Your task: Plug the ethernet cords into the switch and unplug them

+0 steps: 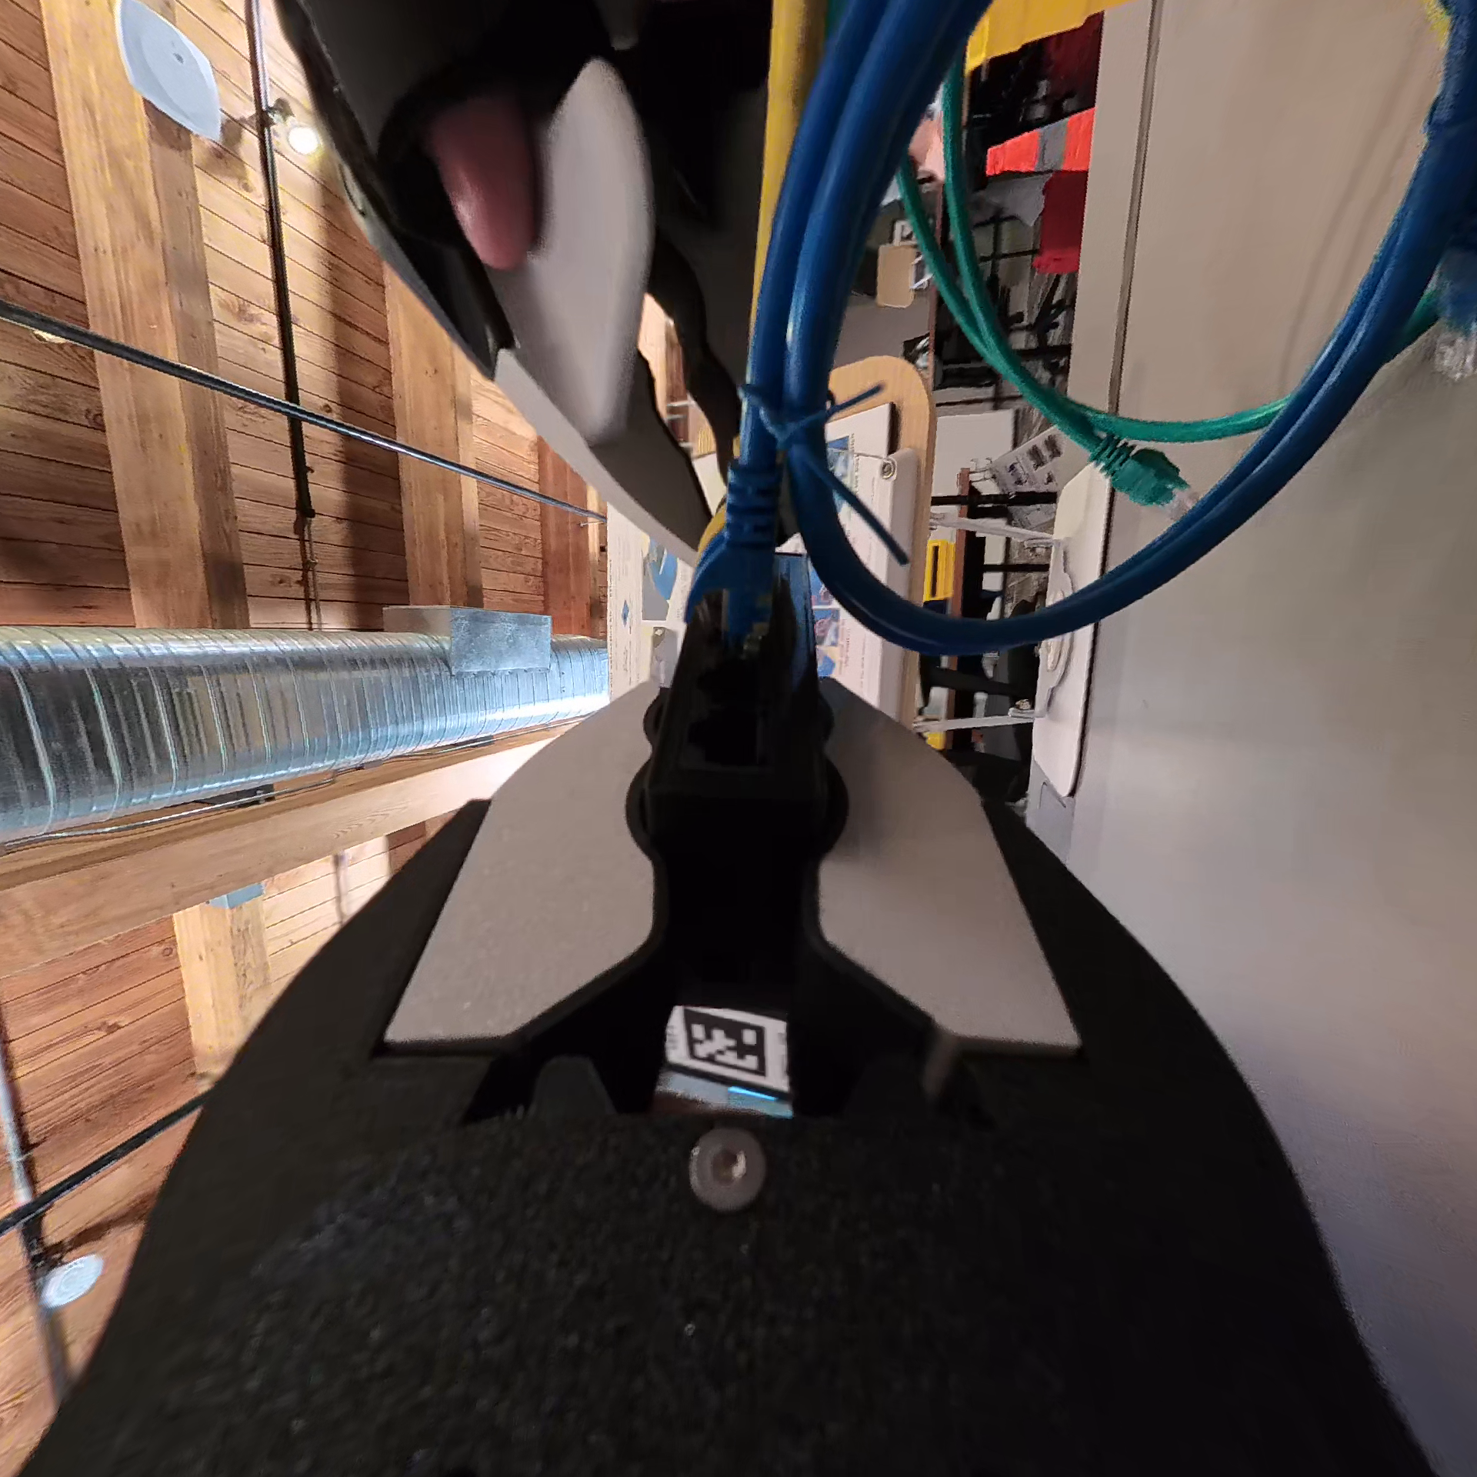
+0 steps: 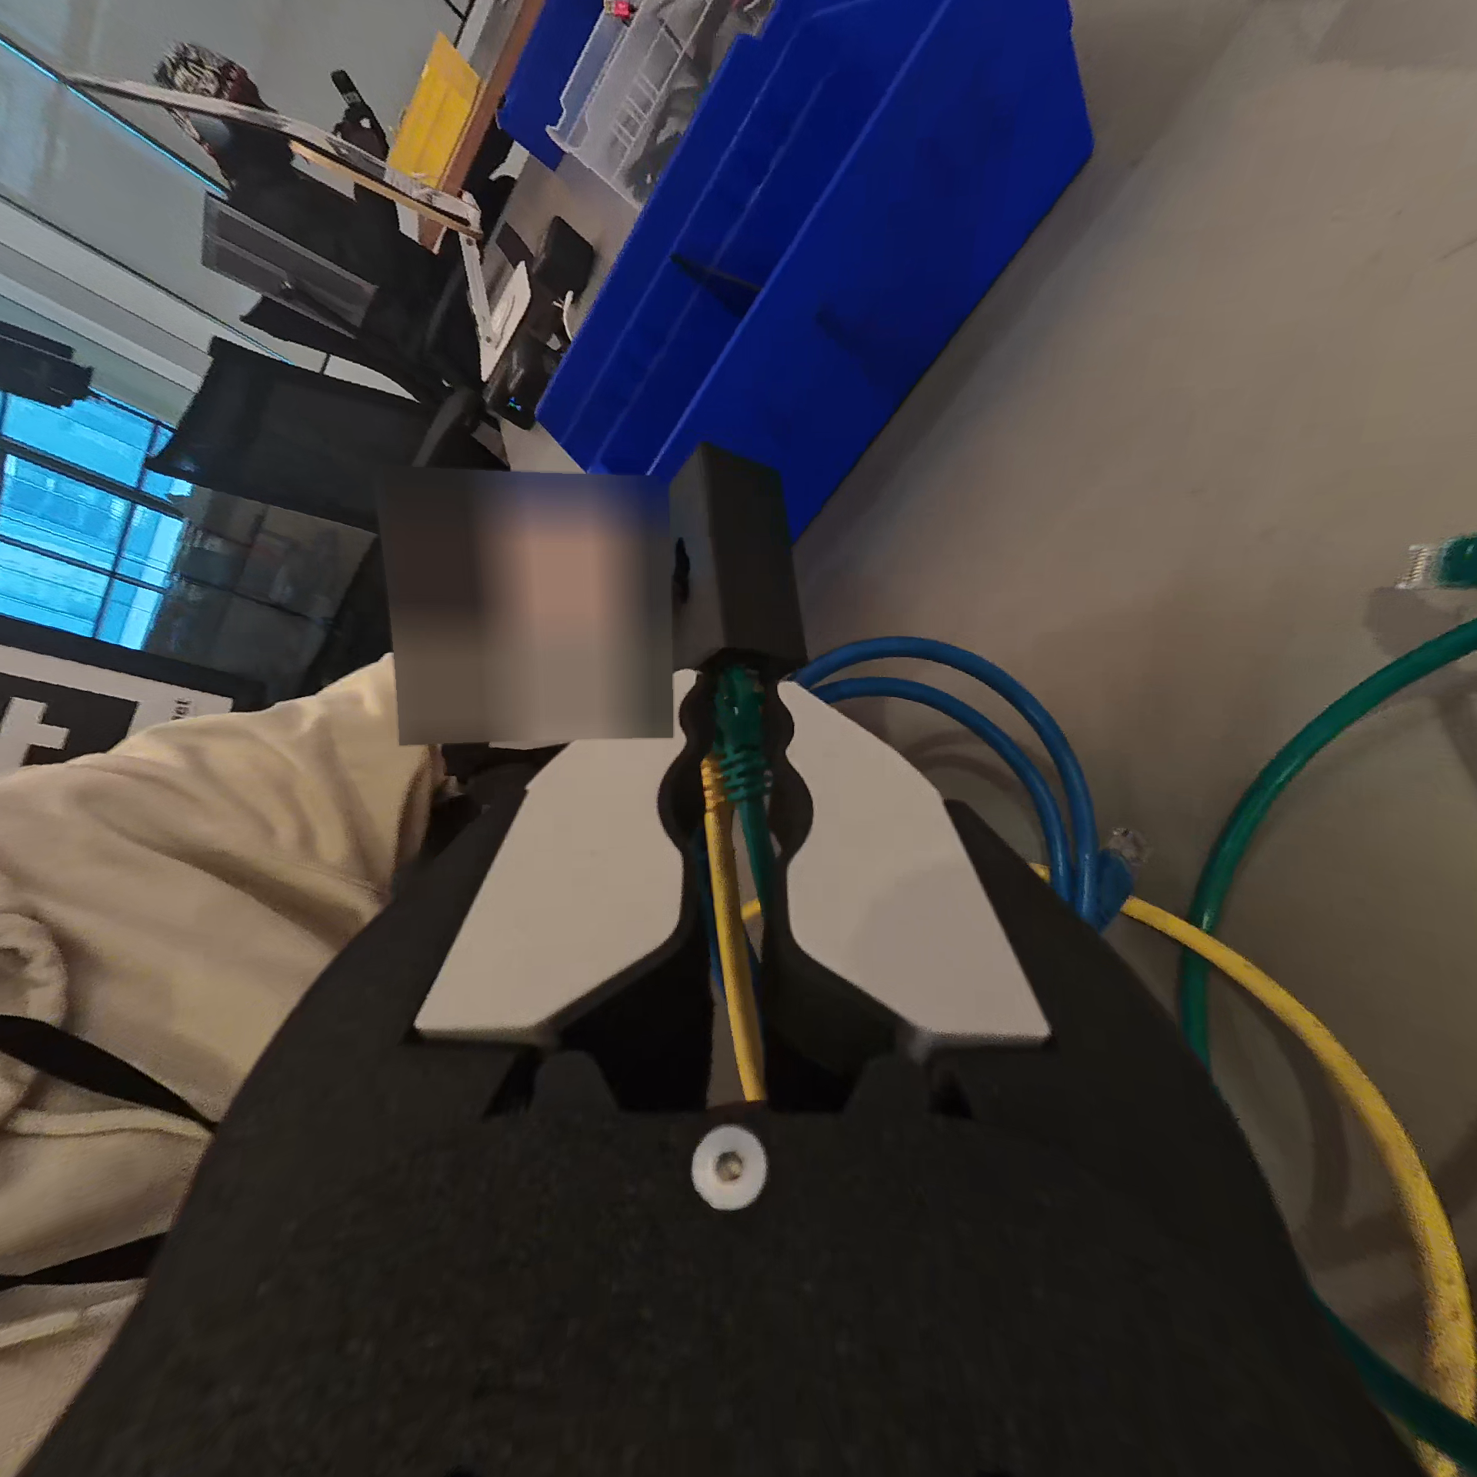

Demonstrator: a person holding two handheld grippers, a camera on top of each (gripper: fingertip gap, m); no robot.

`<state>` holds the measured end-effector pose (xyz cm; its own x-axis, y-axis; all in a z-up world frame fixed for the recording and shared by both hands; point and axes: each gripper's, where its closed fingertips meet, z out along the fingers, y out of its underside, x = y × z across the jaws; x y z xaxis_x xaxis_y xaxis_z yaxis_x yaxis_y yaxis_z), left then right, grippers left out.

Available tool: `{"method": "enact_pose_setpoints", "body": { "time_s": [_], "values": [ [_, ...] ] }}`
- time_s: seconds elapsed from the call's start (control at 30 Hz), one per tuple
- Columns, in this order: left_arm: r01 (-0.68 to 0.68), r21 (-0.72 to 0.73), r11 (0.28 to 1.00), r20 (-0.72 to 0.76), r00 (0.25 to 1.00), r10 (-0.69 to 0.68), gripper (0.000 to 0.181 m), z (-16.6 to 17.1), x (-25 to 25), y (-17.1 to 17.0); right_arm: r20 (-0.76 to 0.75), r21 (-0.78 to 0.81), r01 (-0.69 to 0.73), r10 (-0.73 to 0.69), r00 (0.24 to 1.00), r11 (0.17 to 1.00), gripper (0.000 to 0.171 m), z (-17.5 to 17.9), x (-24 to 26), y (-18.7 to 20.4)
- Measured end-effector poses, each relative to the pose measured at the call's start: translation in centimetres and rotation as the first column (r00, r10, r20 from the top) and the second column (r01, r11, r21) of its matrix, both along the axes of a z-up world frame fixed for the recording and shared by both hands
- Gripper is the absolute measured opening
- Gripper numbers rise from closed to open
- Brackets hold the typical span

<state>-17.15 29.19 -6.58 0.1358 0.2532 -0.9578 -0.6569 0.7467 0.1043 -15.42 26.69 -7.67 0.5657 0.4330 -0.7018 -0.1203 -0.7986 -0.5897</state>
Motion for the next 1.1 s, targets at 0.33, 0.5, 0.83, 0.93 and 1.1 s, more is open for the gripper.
{"method": "enact_pose_setpoints", "body": {
  "time_s": [0.33, 0.5, 0.83, 0.93, 1.1],
  "values": [
    [0.012, -0.046, 0.999, 0.013, 1.000, -0.012, 0.030, 0.0, 0.3, -0.2, 0.227, 0.146, -0.071, 0.037, 0.973, 0.987, 0.008, 0.9, 0.5, -0.2],
    [0.022, -0.053, 0.998, 0.024, 0.999, -0.020, 0.030, 0.0, 0.2, -0.2, 0.631, 0.247, -0.303, 0.085, 0.771, 0.921, 0.026, -0.2, 2.3, -1.5],
    [-0.019, -0.081, 0.997, 0.005, 1.000, 0.020, 0.030, -0.7, 0.0, 0.9, 0.779, 0.354, -0.358, -0.060, 0.624, 0.864, 0.008, -0.9, 1.6, -0.8],
    [-0.031, -0.106, 0.994, -0.012, 0.999, 0.029, 0.030, -1.3, 0.1, 1.1, 0.818, 0.358, -0.347, -0.112, 0.564, 0.866, 0.008, -1.6, 1.8, -0.6],
    [-0.067, -0.212, 0.975, -0.023, 0.998, 0.063, 0.031, -1.9, 0.1, 2.0, 0.806, 0.406, -0.291, -0.190, 0.560, 0.866, 0.004, -1.5, 2.3, -0.1]
  ]
}}
